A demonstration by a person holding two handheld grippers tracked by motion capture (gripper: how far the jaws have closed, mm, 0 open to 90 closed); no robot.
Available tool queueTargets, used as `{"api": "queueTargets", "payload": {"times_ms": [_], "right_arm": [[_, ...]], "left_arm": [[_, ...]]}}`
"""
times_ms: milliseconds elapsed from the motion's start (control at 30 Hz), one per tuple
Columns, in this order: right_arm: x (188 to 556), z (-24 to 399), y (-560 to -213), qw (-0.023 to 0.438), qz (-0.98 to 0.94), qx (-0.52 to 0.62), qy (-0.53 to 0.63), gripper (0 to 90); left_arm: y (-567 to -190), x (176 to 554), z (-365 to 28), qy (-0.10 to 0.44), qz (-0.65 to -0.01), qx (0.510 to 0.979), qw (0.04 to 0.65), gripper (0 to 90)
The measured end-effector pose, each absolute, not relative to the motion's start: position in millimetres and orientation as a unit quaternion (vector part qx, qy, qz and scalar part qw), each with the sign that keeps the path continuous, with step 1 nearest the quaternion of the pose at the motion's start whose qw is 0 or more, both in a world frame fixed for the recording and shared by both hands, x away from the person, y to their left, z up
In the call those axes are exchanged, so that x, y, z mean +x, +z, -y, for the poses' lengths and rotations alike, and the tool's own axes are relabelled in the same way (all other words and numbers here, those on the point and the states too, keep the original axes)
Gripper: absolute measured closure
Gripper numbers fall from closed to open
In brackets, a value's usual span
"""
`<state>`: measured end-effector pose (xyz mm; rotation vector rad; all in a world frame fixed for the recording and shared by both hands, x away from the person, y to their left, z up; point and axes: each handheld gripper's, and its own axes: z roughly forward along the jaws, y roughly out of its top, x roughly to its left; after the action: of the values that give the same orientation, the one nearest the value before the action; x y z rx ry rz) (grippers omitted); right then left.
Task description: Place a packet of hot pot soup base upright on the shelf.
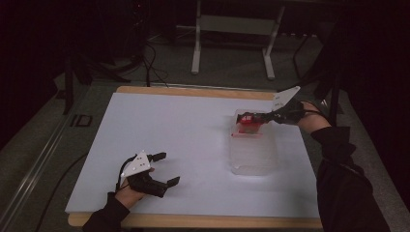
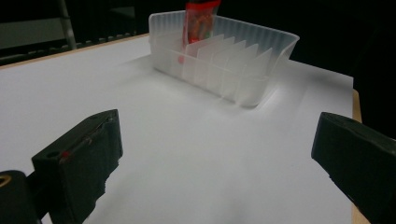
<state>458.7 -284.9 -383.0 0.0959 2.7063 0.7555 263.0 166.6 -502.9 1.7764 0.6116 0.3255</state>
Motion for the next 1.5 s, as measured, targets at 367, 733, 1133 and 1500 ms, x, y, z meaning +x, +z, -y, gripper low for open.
{"api": "queueTargets", "payload": {"times_ms": [367,733,1133,1500], "right_arm": [[465,284,-405,0.144,-0.955,0.048,0.254,90.0],[468,285,-404,0.130,-0.958,0.082,0.241,73.5],[459,280,-369,0.170,-0.943,0.124,0.259,37.9],[442,275,-359,0.154,-0.927,0.131,0.315,19.0]], "left_arm": [[-503,263,-167,0.138,-0.260,0.760,0.579,2.4],[-504,263,-165,0.138,-0.256,0.764,0.576,2.4],[-502,262,-166,0.140,-0.253,0.763,0.578,2.4],[-502,261,-166,0.134,-0.257,0.766,0.574,2.4]]}}
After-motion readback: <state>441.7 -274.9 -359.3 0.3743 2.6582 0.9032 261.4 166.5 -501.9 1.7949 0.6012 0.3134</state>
